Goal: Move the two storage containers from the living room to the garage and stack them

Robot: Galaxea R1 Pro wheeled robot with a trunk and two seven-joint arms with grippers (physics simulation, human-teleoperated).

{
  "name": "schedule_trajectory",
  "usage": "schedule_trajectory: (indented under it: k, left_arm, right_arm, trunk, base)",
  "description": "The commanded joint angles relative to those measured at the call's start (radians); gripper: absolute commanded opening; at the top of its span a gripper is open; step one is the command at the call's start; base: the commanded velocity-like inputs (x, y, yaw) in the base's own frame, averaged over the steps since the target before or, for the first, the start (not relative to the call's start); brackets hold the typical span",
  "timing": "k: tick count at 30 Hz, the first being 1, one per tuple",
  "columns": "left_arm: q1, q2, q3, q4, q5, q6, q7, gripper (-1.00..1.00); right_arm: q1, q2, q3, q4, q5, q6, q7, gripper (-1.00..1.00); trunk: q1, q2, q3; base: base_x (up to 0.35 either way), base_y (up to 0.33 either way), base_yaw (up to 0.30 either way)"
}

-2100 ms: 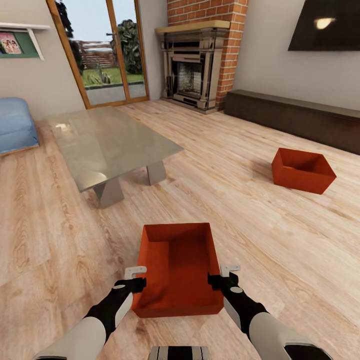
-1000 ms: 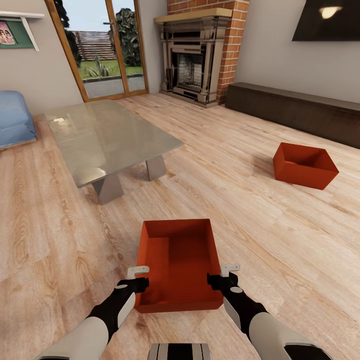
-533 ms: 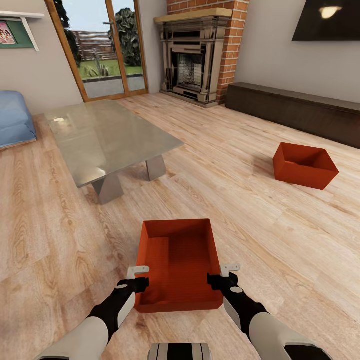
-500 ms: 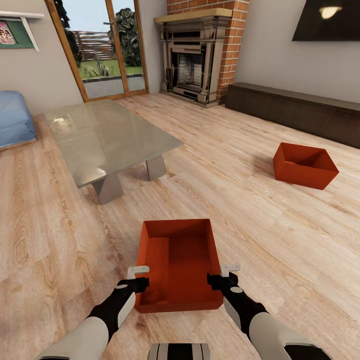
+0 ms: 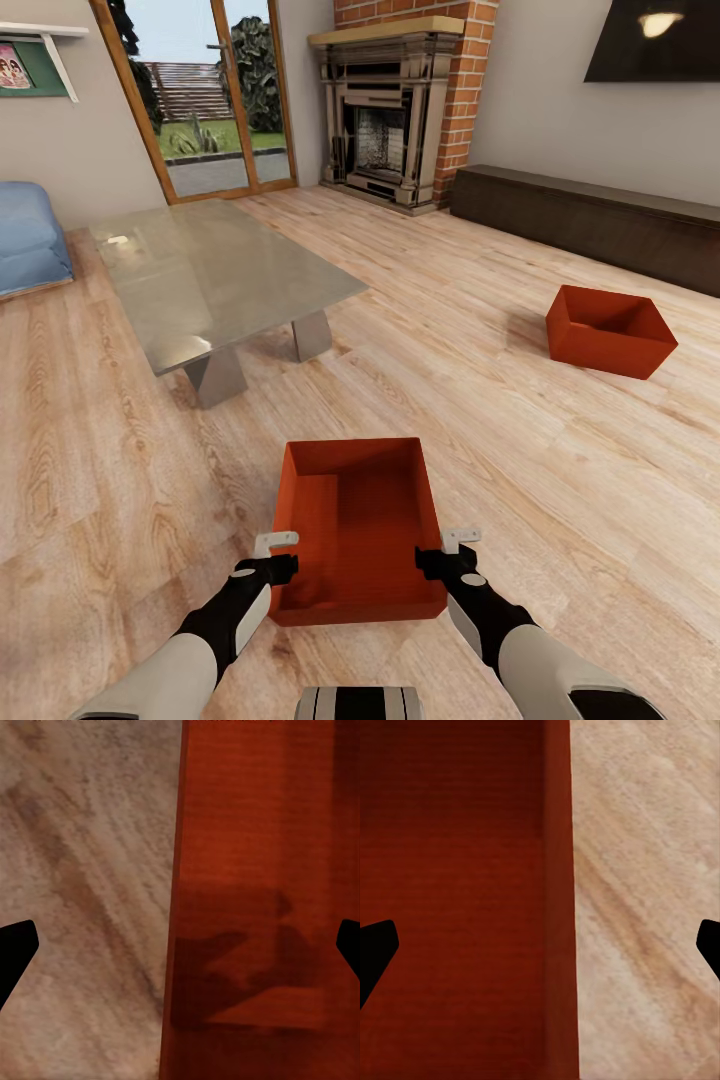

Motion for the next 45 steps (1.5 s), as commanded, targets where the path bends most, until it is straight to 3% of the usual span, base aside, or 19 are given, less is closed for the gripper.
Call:
schedule_trajectory:
  k: [1,16,17,18,41,45]
  left_arm:
    - [0.000,0.000,0.000,-0.002,0.007,0.005,0.003,1.00]
    - [0.000,-0.002,-0.001,-0.006,0.006,0.005,0.003,1.00]
    - [0.000,-0.002,-0.001,-0.005,0.006,0.006,0.003,-1.00]
    - [0.000,-0.002,-0.001,-0.002,0.005,0.006,0.003,-1.00]
    - [0.000,-0.003,0.002,-0.006,0.007,0.008,0.004,-1.00]
    - [0.000,-0.002,0.002,-0.006,0.008,0.008,0.005,-1.00]
  right_arm:
    - [-0.001,0.001,-0.008,0.001,0.010,-0.003,-0.004,1.00]
    - [-0.001,0.002,-0.008,0.000,0.010,-0.007,-0.013,1.00]
    - [-0.001,0.002,-0.008,0.000,0.010,-0.006,-0.012,1.00]
    - [-0.001,0.002,-0.008,0.000,0.010,-0.005,-0.012,-1.00]
    - [-0.001,0.002,-0.008,0.000,0.009,-0.002,-0.009,-1.00]
    - [-0.001,0.002,-0.008,0.000,0.010,-0.002,-0.012,-1.00]
  trunk:
    - [0.000,0.000,-0.001]
    - [0.000,0.000,-0.001]
    - [0.000,0.000,-0.001]
    - [0.000,0.000,-0.001]
    - [0.000,0.000,-0.001]
    - [-0.002,0.001,0.015]
  base:
    - [0.000,0.000,0.000]
    - [0.000,0.000,0.000]
    - [0.000,0.000,0.000]
    - [0.000,0.000,0.000]
    - [0.000,0.000,0.000]
    - [0.000,0.000,0.000]
